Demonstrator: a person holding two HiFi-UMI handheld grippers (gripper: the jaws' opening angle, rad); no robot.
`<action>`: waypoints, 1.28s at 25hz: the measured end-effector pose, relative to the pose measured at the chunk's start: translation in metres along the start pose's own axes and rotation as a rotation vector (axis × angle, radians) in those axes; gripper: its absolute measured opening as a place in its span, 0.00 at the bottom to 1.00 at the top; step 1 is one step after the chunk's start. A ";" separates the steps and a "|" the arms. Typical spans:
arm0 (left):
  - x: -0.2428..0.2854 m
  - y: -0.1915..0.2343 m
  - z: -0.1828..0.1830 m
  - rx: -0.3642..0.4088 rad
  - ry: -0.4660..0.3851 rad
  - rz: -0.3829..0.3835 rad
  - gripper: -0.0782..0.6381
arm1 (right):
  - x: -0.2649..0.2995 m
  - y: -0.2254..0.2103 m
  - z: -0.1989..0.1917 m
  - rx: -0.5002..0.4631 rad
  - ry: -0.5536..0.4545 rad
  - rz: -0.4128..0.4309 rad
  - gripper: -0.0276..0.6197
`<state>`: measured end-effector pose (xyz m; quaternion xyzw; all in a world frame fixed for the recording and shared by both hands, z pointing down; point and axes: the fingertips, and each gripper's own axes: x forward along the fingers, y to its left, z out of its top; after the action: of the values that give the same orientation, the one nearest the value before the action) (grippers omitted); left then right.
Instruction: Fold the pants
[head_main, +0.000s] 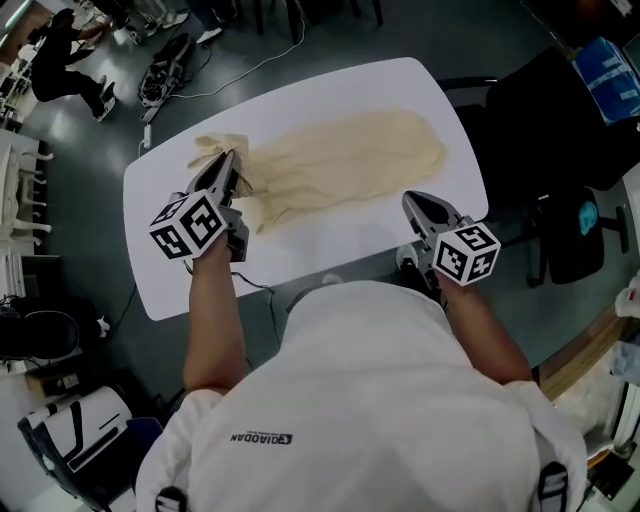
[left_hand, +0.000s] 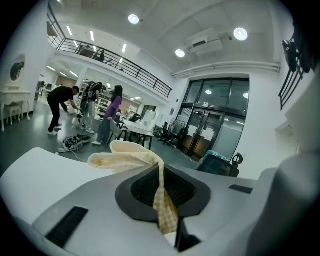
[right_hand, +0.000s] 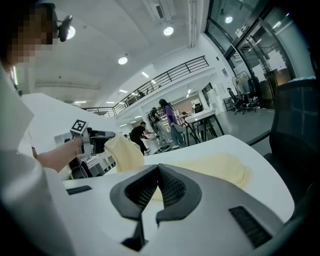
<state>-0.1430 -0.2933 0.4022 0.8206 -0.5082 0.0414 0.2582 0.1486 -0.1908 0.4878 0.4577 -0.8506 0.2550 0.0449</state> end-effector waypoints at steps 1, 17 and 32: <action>0.003 -0.007 -0.001 -0.006 -0.002 0.006 0.18 | 0.002 -0.007 -0.001 0.005 0.015 0.014 0.07; 0.082 -0.097 0.011 0.044 -0.005 0.113 0.18 | 0.002 -0.108 0.054 -0.014 0.054 0.177 0.07; 0.158 -0.185 -0.004 0.136 0.060 0.103 0.18 | -0.025 -0.187 0.067 0.013 0.043 0.207 0.07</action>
<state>0.0916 -0.3546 0.3870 0.8073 -0.5379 0.1136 0.2144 0.3231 -0.2880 0.4959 0.3620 -0.8905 0.2735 0.0335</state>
